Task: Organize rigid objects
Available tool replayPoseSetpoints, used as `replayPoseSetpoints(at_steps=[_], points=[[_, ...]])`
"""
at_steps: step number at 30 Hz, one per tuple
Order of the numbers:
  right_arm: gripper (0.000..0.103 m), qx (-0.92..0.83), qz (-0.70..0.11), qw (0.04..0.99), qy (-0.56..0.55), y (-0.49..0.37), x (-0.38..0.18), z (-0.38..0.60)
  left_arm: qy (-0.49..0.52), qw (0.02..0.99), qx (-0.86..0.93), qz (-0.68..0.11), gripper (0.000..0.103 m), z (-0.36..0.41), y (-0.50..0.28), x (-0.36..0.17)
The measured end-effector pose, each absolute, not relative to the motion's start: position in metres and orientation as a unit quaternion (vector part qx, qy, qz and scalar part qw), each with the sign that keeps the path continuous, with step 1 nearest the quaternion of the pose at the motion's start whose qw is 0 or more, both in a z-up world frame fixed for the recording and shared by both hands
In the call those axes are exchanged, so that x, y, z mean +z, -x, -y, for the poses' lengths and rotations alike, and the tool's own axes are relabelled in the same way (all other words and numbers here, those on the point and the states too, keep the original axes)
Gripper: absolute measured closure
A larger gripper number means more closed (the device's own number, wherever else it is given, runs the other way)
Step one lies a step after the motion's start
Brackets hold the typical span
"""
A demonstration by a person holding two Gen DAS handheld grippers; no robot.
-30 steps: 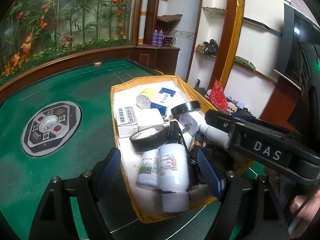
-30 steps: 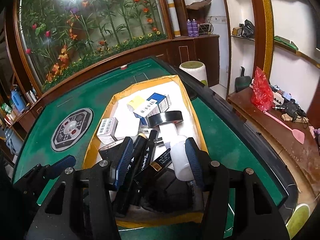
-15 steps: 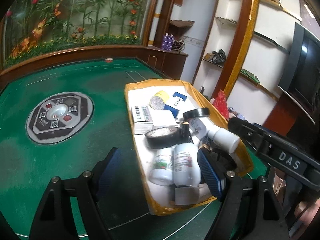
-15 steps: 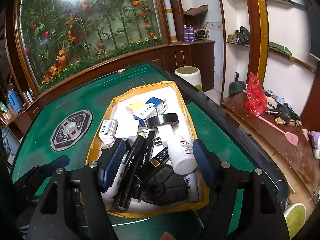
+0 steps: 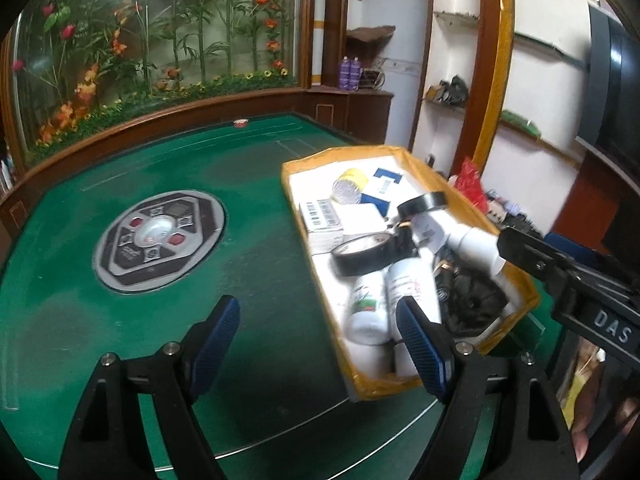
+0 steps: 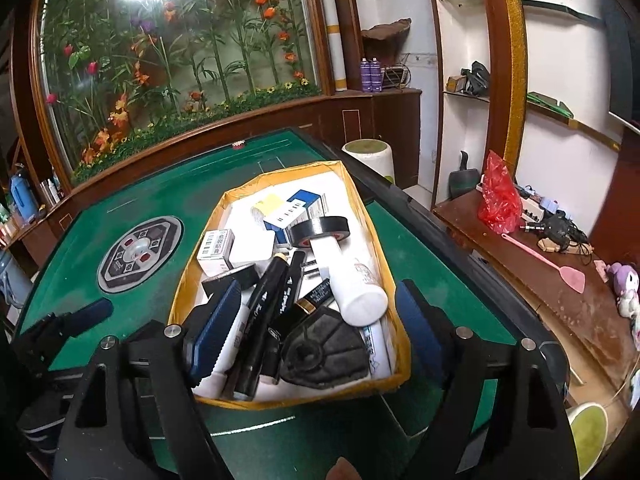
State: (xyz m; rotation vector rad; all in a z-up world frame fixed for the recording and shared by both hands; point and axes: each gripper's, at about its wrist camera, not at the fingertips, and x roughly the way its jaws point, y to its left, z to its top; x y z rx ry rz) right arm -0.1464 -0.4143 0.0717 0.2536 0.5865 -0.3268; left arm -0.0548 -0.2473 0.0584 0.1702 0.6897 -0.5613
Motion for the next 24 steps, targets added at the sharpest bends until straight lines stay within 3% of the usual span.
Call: replayPoseSetpoints(at_steps=[13,24], points=[[0.023,-0.143,-0.293,0.938,-0.115,0.159,0.058,0.401,-0.071,0.894,-0.254,-0.362,0.022,0.232,0.045,0.058],[0.023,-0.136,-0.297,0.938,-0.114,0.164,0.051,0.394,-0.136,0.915,-0.229,-0.304,0.022,0.242,0.066,0.066]])
